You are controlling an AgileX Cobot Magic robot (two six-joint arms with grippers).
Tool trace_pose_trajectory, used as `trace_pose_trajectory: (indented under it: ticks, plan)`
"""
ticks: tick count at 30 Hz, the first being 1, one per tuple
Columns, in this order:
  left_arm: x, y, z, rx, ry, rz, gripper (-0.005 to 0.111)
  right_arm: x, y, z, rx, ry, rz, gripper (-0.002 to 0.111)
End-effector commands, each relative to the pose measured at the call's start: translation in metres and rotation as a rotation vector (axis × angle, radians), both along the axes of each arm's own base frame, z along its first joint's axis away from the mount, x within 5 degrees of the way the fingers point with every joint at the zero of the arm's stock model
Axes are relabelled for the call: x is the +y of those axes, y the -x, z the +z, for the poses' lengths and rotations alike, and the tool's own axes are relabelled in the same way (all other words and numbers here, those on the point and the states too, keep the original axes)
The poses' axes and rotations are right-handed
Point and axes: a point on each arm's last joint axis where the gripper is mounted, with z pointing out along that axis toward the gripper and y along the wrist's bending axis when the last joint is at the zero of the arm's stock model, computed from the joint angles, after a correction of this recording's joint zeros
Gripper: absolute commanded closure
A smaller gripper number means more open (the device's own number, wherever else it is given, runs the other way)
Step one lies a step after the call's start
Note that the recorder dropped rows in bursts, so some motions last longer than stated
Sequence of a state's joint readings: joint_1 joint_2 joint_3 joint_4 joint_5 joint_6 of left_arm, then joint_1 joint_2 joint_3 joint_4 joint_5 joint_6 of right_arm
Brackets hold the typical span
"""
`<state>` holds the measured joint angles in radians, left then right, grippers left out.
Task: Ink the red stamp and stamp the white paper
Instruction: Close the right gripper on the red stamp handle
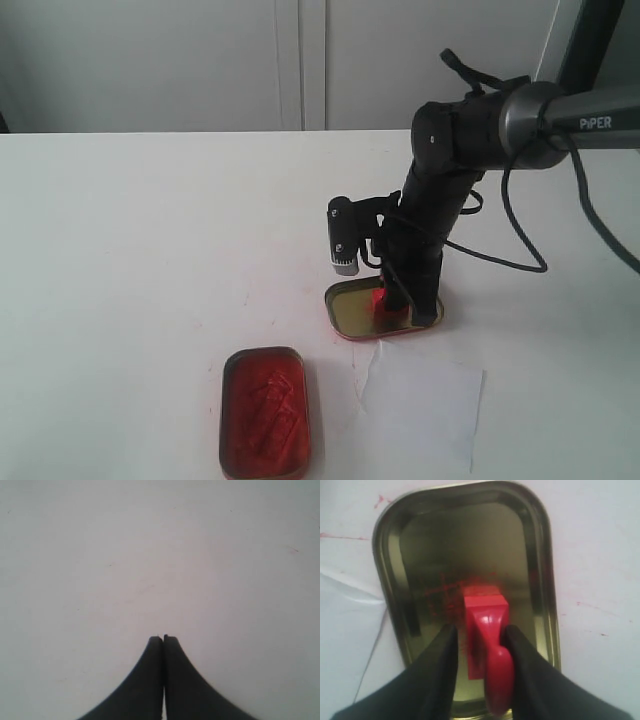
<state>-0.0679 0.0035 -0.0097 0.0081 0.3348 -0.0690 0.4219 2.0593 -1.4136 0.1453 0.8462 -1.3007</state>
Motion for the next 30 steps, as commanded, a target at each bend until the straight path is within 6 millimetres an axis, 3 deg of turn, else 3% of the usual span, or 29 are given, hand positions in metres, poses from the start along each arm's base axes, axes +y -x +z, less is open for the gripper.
trace_pose_trajectory:
  ticks: [1, 4, 9, 19, 30]
  plan:
    - [0.0, 0.001, -0.004, 0.023, 0.0, 0.0, 0.107, 0.001, 0.0, 0.003, -0.011, 0.003, 0.01, 0.078]
    - [0.0, 0.001, -0.004, 0.023, 0.0, 0.0, 0.107, 0.001, 0.0, 0.003, -0.011, 0.001, 0.009, 0.083]
    - [0.0, 0.001, -0.004, 0.023, 0.0, 0.0, 0.107, 0.001, 0.0, 0.003, -0.011, 0.001, 0.009, 0.108]
    - [0.0, 0.001, -0.004, 0.023, 0.0, 0.0, 0.107, 0.001, -0.001, 0.007, -0.012, -0.013, -0.062, 0.108]
    - [0.0, 0.001, -0.004, 0.023, 0.0, 0.0, 0.107, -0.001, 0.004, 0.043, -0.068, -0.075, -0.191, 0.108]
